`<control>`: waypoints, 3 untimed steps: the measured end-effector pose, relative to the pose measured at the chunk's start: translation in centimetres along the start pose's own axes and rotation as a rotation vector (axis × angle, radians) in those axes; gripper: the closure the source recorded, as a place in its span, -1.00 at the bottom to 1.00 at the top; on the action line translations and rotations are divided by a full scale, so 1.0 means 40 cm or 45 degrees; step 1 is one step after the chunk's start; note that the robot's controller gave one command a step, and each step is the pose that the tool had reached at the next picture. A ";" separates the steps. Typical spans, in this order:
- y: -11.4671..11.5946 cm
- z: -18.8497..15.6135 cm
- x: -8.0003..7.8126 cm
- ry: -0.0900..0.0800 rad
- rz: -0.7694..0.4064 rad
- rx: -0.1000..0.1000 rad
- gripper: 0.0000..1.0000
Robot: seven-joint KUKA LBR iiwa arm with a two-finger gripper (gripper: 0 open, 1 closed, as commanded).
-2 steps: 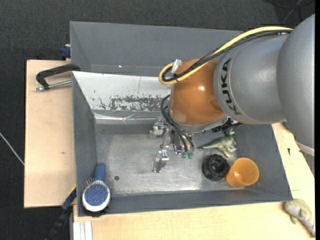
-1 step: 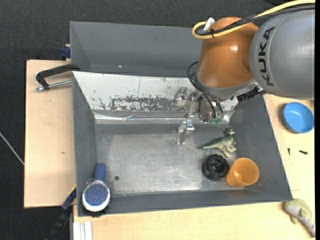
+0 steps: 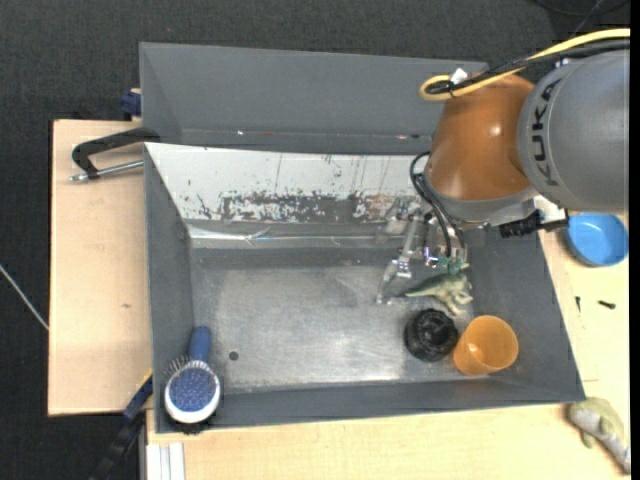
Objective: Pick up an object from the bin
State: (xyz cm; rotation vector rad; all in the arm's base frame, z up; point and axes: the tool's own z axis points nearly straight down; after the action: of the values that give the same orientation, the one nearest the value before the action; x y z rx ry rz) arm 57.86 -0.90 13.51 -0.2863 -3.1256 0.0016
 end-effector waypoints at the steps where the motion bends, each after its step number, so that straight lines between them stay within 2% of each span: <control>1: -0.151 0.088 0.013 0.001 0.020 0.001 -1.00; 2: -0.233 0.155 0.091 -0.010 -0.223 -0.003 -1.00; 3: -0.231 0.156 0.091 -0.010 -0.225 -0.004 1.00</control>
Offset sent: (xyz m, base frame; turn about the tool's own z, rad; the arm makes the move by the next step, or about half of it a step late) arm -0.0153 -0.0547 -0.0337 0.0095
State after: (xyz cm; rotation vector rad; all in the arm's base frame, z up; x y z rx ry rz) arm 52.57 -9.33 7.31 -0.0098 -3.1470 -0.0030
